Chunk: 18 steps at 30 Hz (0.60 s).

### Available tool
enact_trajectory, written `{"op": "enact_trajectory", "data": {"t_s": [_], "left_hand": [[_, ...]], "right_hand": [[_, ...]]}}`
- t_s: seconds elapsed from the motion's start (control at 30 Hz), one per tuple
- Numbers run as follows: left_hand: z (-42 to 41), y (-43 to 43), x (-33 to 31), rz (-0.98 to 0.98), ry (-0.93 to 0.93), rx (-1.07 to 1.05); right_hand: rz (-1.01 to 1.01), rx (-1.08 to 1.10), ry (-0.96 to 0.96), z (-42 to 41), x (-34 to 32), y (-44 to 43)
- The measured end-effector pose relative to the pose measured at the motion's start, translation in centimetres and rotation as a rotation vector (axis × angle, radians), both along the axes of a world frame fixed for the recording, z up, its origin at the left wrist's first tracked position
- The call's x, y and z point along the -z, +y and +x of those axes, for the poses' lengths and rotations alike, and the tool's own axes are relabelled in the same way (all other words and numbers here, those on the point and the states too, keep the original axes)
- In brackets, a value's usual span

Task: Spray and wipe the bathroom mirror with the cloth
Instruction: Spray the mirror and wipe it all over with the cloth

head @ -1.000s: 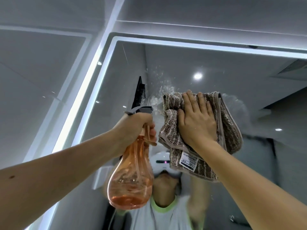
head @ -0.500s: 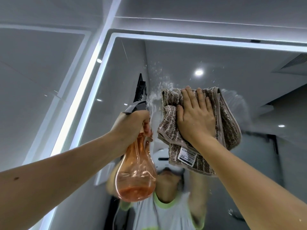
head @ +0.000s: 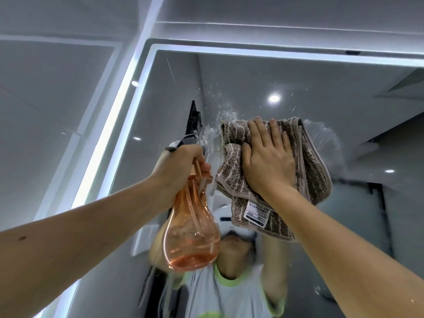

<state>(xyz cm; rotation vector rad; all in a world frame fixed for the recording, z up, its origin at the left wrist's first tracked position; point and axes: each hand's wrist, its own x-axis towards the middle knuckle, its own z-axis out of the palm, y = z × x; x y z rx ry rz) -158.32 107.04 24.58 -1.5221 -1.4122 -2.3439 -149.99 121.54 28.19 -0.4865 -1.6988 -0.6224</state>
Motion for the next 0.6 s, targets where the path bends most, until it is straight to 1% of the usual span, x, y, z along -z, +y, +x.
{"op": "enact_trajectory", "data": {"t_s": [0.17, 0.3, 0.43, 0.53, 0.6], "left_hand": [[0.1, 0.4, -0.3, -0.060, 0.018, 0.043], [-0.7, 0.5, -1.7, 0.000, 0.017, 0.052], [-1.2, 0.6, -3.6, 0.044, 0.034, 0.085], [-1.9, -0.4, -4.4, 0.012, 0.045, 0.063], [-3.0, -1.6, -4.7, 0.010, 0.009, 0.088]], "right_hand": [[0.005, 0.005, -0.005, 0.2, -0.1, 0.3], [0.011, 0.005, -0.013, -0.2, -0.2, 0.0], [-0.010, -0.038, 0.042, -1.2, -3.3, -1.2], [-0.015, -0.019, 0.070, -2.8, -5.3, -2.1], [-0.020, -0.003, 0.054, -3.7, -5.9, -2.7]]}}
